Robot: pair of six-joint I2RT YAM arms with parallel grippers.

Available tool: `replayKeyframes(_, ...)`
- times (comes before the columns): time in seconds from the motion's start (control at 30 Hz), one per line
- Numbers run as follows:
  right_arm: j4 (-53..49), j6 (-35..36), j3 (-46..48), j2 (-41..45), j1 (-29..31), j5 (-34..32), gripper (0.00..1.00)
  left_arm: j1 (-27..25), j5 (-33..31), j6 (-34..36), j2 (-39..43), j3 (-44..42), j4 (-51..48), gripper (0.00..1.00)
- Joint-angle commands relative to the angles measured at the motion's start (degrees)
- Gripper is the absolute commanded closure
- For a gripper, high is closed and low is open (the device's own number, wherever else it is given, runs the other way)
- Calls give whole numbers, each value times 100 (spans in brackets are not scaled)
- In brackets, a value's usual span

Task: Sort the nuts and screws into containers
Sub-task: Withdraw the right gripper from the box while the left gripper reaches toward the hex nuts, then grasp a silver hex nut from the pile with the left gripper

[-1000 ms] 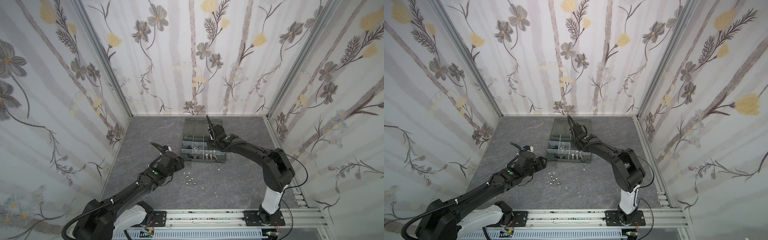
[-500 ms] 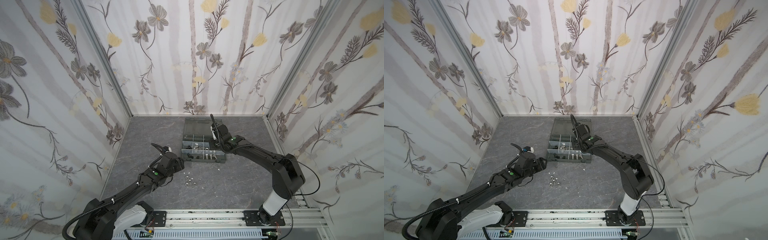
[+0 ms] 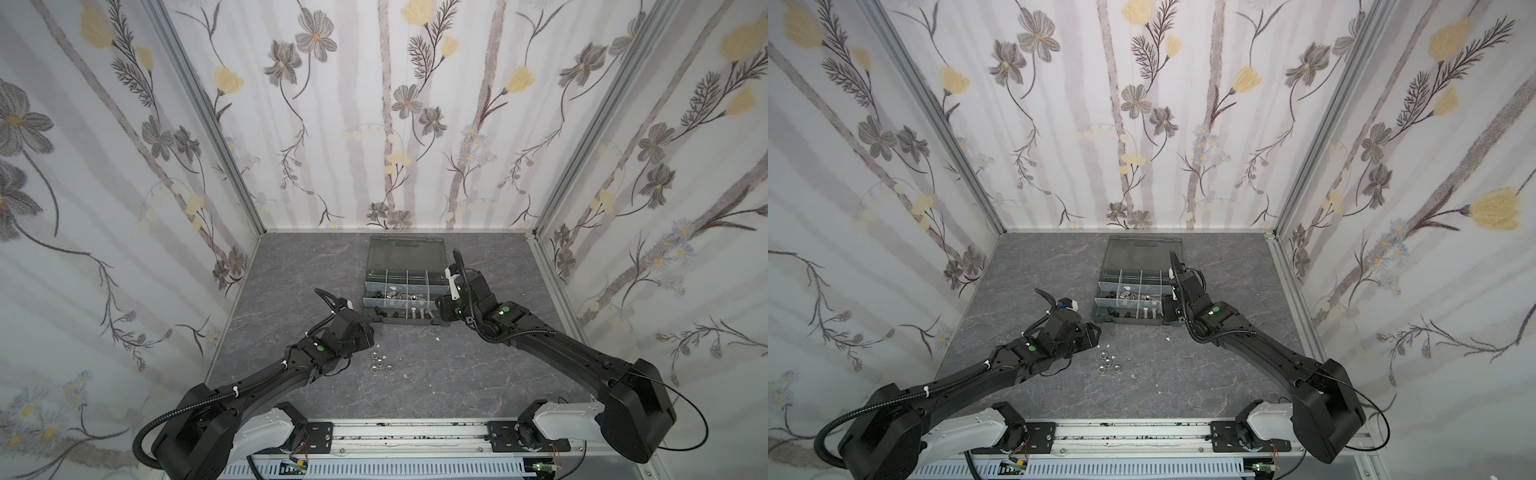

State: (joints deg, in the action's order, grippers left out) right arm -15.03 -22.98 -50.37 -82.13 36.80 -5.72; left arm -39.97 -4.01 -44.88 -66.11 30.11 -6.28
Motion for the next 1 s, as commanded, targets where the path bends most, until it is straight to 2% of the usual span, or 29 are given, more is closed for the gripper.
replayKeyframes(0.0, 71, -176, 276, 361, 7, -54, 56, -135, -250, -23, -235, 176, -158, 45)
replayKeyframes(0.27, -8, -481, 939, 1162, 11, -124, 55, -567, -665, 60, -986, 757, -823, 45)
replayKeyframes(0.47, 149, -623, 1137, 1159, -3, -44, 54, -854, -1020, -63, -1036, 896, -1063, 45)
replayKeyframes(0.97, 108, -823, 1261, 1303, 69, 44, 54, -995, -852, 0, -1568, 983, -1077, 44)
